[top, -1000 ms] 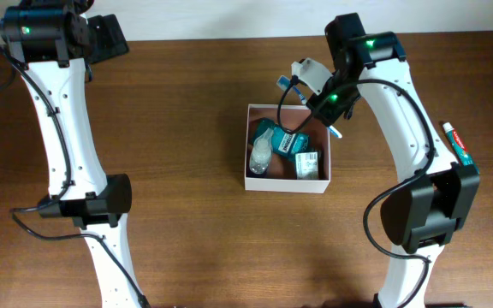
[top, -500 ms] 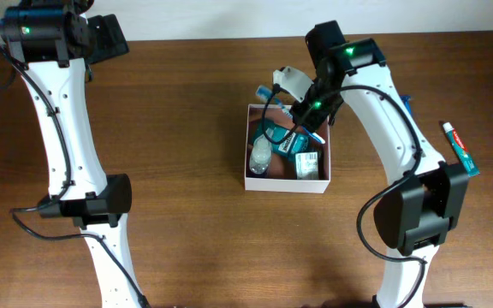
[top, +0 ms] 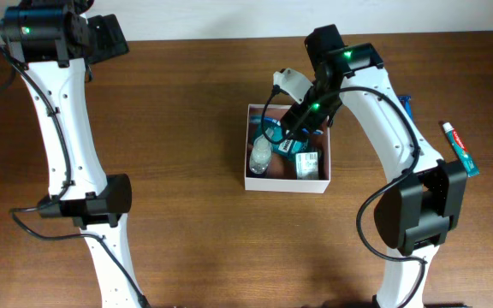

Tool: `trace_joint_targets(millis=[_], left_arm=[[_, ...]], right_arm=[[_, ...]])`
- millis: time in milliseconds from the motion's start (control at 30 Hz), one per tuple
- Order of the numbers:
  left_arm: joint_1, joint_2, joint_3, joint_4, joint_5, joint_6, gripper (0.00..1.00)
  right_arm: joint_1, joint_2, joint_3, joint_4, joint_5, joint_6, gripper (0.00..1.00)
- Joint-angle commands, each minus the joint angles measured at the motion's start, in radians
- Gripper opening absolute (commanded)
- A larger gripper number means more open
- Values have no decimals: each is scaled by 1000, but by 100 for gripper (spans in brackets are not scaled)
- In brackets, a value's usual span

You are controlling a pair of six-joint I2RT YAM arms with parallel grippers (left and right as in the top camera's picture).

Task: Pack container
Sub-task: 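Release the toothbrush and move the right gripper to the Colgate tube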

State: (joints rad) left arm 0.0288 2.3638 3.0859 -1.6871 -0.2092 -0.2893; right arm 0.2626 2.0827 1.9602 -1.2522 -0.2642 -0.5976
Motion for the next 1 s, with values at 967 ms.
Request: trace_joint_targets(millis=[967], left_arm=[[2,-21,-4,0,4,-13,100]], right_arm=[[-762,-14,303,-153,-13,313,99]])
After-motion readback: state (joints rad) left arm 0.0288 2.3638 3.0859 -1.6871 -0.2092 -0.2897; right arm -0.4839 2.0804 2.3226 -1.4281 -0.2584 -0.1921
